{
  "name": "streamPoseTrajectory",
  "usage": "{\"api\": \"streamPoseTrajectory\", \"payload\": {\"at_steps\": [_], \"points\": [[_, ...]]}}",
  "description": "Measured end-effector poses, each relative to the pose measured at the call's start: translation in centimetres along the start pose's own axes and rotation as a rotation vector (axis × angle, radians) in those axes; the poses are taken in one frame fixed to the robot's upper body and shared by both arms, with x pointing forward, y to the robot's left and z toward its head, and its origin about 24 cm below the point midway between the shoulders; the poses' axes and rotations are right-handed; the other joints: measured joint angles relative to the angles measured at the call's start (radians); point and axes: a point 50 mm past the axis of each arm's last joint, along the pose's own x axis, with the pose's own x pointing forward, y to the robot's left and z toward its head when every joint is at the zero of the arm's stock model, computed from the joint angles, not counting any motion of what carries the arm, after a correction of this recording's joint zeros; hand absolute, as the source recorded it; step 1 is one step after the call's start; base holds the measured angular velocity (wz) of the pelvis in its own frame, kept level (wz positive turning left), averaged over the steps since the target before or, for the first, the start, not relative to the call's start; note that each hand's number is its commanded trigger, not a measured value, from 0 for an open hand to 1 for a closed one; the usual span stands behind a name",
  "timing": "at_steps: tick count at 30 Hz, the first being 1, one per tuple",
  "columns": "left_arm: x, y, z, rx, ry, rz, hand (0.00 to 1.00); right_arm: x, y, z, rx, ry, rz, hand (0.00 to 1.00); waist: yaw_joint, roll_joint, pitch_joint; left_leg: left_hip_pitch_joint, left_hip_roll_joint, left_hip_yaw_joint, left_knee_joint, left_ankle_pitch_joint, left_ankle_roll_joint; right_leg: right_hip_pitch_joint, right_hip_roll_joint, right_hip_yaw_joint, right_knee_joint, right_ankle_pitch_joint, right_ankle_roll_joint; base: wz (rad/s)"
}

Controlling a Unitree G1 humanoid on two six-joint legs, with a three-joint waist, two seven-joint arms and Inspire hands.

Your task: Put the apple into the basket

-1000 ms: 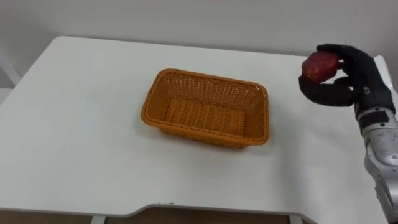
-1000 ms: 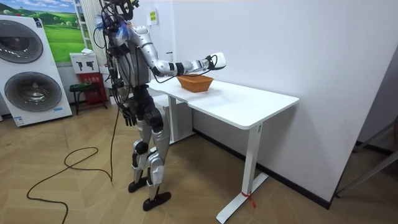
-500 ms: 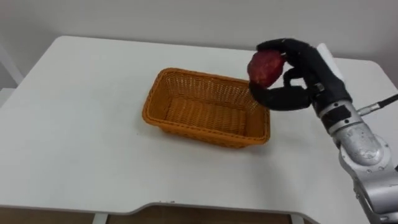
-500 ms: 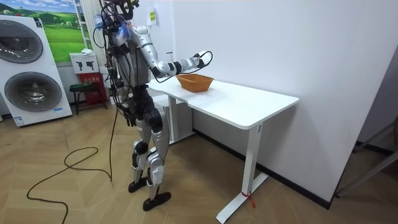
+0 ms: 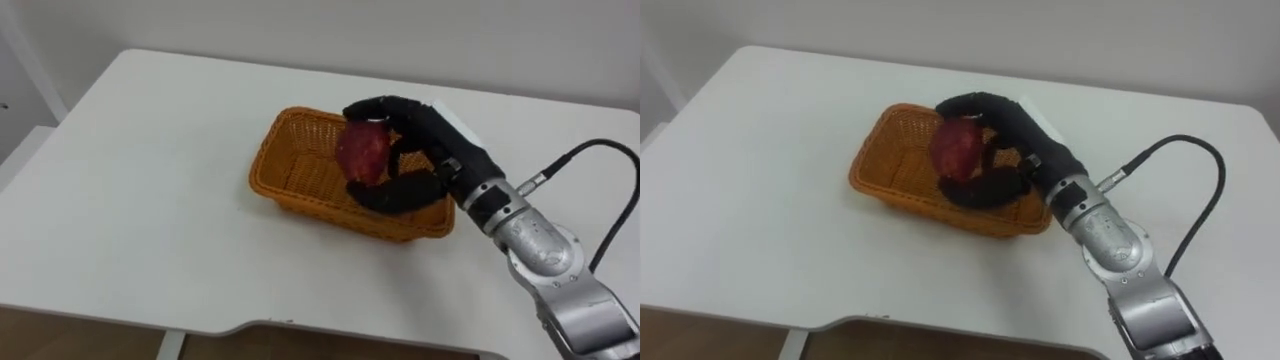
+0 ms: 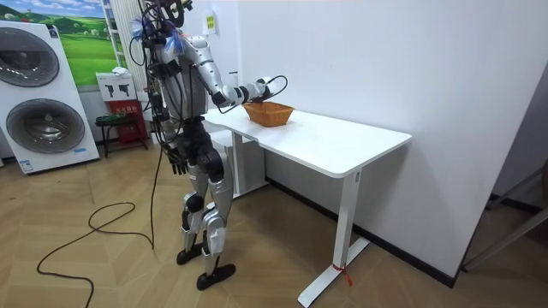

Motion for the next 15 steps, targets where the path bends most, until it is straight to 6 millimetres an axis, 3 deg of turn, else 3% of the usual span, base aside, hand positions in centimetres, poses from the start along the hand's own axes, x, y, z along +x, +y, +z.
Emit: {"api": "streamPoseTrajectory", "payload": {"at_steps": [15], "points": [[0.0,-0.2,0.0,0.007,0.001,-0.007,0.0,-0.5,0.5,-1.7,0.036,0.074,0.005,0.0,-0.001,-0.009,-0.0061,-0.006,-0.001,0.002,0.003,0.0,0.0,-0.005,0.0,-0.002,0.001,0.0,0.0,0.0]]}}
